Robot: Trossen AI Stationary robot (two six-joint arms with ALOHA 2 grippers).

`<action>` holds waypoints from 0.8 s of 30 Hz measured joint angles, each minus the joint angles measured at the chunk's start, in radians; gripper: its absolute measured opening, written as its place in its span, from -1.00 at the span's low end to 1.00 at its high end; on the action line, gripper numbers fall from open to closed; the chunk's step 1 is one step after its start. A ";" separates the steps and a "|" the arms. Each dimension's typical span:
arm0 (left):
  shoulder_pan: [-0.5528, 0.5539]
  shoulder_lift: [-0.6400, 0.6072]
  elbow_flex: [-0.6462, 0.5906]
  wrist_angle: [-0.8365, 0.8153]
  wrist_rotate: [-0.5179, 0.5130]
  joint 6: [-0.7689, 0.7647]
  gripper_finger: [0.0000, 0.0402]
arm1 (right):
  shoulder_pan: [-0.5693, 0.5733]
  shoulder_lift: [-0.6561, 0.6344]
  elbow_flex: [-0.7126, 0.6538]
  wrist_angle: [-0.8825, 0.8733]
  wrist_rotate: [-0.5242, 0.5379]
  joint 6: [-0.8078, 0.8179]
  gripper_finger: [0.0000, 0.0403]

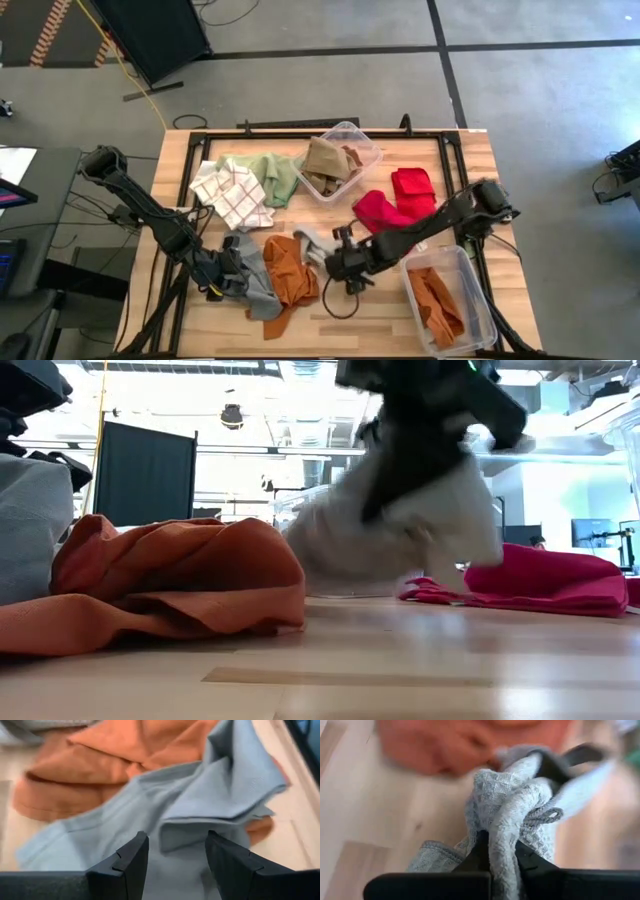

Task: Sort towels by color in basket
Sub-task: Put the light gray towel into the top transparent bin

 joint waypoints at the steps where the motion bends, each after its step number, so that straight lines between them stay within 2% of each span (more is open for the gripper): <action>1: 0.000 0.000 0.000 -0.005 -0.017 0.011 -0.08 | -0.011 -0.031 0.000 0.002 0.018 -0.018 -0.81; 8: 0.000 0.000 0.000 -0.017 -0.130 0.134 -0.08 | -0.134 -0.259 0.001 0.057 0.131 -0.168 -0.81; 11: 0.005 0.000 0.000 -0.007 -0.143 0.184 -0.08 | -0.205 -0.342 0.002 0.108 0.145 -0.235 -0.81; 15: 0.012 0.000 0.000 -0.015 -0.144 0.195 -0.08 | -0.310 -0.429 0.003 0.109 0.144 -0.257 -0.81; 19: 0.012 0.000 0.000 -0.033 -0.145 0.196 -0.08 | -0.392 -0.486 0.003 0.037 0.127 -0.245 -0.81; 24: 0.012 0.000 0.000 -0.042 -0.144 0.201 -0.08 | -0.447 -0.506 0.005 -0.077 0.025 -0.222 -0.81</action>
